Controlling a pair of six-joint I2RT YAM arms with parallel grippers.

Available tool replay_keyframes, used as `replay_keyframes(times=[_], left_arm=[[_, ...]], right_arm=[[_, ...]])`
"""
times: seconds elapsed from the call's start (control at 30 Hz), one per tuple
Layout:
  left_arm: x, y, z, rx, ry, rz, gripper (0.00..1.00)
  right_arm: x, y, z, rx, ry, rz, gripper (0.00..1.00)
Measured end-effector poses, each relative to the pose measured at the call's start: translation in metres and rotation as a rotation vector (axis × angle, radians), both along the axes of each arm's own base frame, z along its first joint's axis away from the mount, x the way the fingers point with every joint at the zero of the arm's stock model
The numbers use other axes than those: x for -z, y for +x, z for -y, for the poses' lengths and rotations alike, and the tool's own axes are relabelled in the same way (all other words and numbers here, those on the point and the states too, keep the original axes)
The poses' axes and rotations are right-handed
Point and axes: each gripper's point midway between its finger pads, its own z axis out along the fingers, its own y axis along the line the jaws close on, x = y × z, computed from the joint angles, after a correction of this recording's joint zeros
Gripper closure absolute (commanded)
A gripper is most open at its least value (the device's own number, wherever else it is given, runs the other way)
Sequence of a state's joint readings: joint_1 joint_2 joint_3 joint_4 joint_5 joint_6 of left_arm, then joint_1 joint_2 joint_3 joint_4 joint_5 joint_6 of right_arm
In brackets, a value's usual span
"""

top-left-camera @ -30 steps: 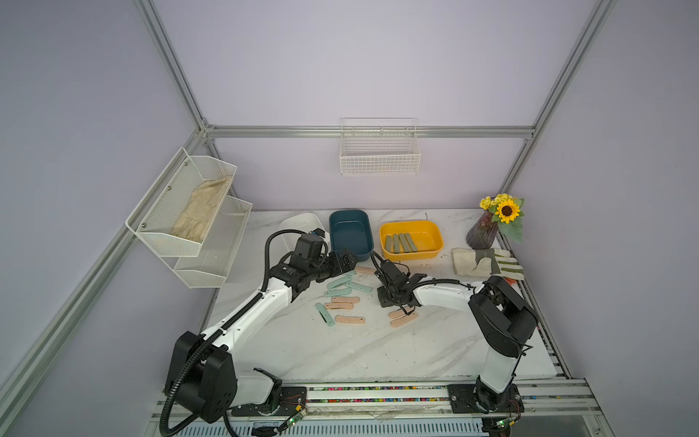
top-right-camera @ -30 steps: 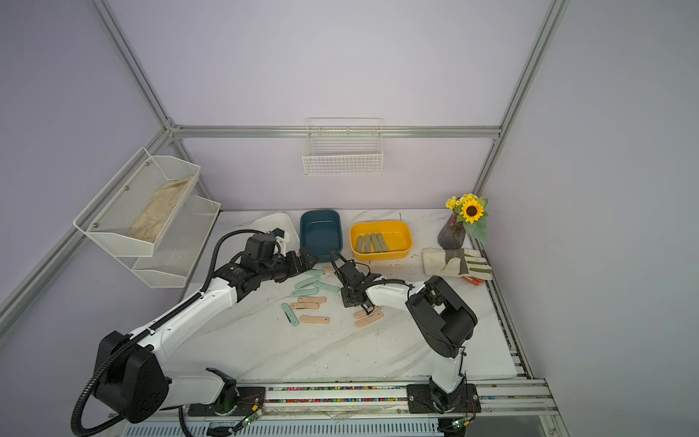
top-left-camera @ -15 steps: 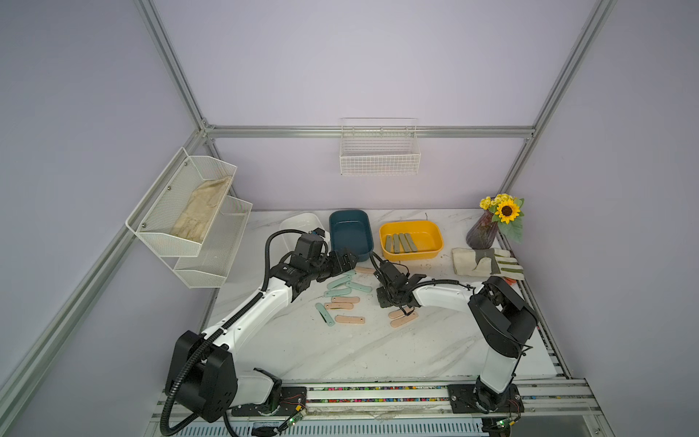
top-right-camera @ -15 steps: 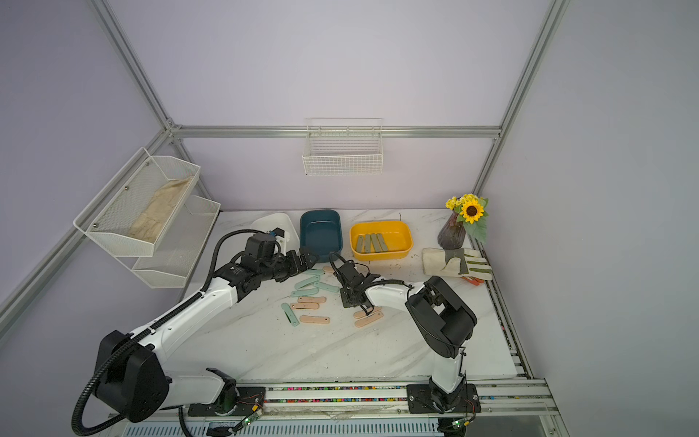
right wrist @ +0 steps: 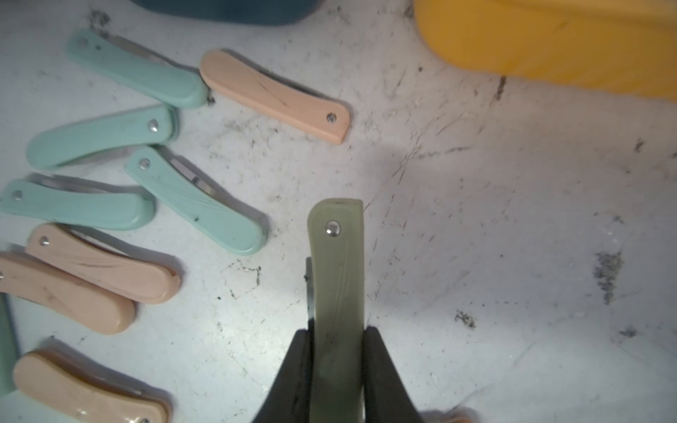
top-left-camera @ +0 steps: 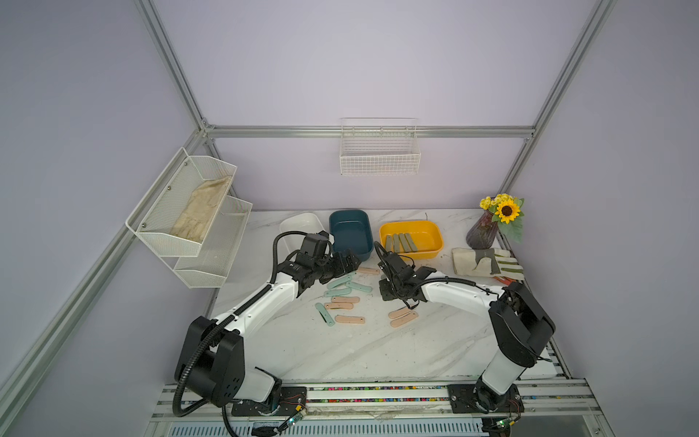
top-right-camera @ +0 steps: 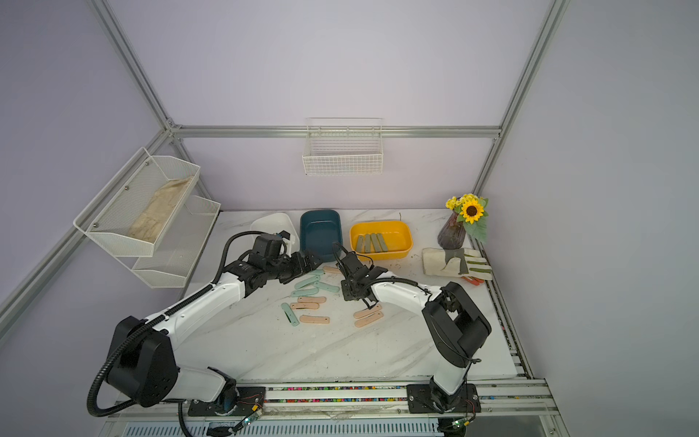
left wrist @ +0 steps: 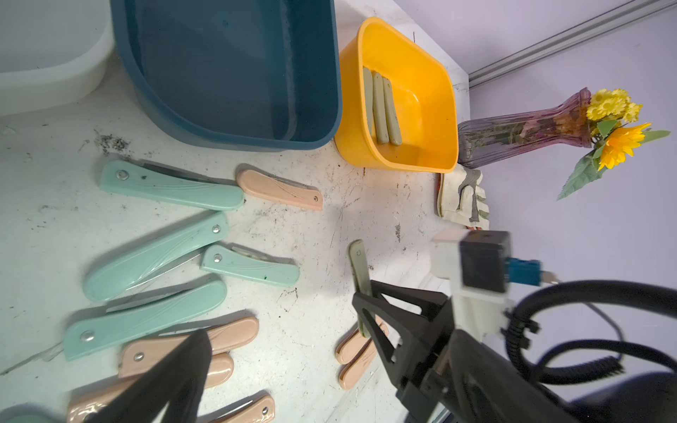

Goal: Place the fruit knives into the storage box by color
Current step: Pick up the fruit knife from the center of the board, then place the fruit knife in the storage box.

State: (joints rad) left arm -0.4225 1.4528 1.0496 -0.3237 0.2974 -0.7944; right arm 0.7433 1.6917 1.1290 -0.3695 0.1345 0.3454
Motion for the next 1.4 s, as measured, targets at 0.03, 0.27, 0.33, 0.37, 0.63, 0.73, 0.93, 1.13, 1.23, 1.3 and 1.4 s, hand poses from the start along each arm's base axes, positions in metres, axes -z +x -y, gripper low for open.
replay_keyframes(times=[0.03, 0.27, 0.33, 0.37, 0.63, 0.73, 0.93, 1.13, 1.23, 1.3, 1.4], left_arm=[[0.000, 0.003, 0.003, 0.004, -0.001, -0.002, 0.00], [-0.024, 0.022, 0.026, 0.036, -0.032, 0.039, 0.00], [-0.034, 0.028, 0.034, 0.046, -0.042, 0.061, 0.00], [-0.039, 0.031, 0.037, 0.051, -0.046, 0.071, 0.00], [-0.037, 0.042, 0.054, 0.091, -0.023, 0.076, 0.00], [-0.026, 0.045, 0.056, 0.102, 0.003, 0.054, 0.00], [-0.016, 0.050, 0.059, 0.122, 0.035, 0.033, 0.00], [-0.013, 0.053, 0.062, 0.133, 0.032, 0.024, 0.00], [-0.011, 0.053, 0.063, 0.138, 0.030, 0.018, 0.00], [-0.011, 0.053, 0.064, 0.140, 0.029, 0.015, 0.00], [-0.011, 0.052, 0.064, 0.143, 0.027, 0.014, 0.00]], right_arm=[[-0.010, 0.005, 0.001, 0.007, 0.013, 0.017, 0.83], [-0.078, 0.057, 0.016, 0.065, 0.088, 0.144, 0.83], [-0.095, 0.073, 0.027, 0.090, 0.104, 0.180, 0.83], [-0.104, 0.083, 0.034, 0.106, 0.109, 0.201, 0.83], [-0.116, 0.146, 0.088, 0.208, 0.073, 0.256, 0.83], [-0.096, 0.162, 0.108, 0.233, 0.036, 0.226, 0.83], [-0.059, 0.184, 0.138, 0.263, -0.010, 0.168, 0.84], [-0.033, 0.205, 0.140, 0.246, -0.045, 0.152, 0.84], [-0.019, 0.213, 0.138, 0.237, -0.057, 0.139, 0.84], [-0.011, 0.218, 0.137, 0.232, -0.063, 0.132, 0.84], [-0.001, 0.223, 0.135, 0.228, -0.068, 0.122, 0.84]])
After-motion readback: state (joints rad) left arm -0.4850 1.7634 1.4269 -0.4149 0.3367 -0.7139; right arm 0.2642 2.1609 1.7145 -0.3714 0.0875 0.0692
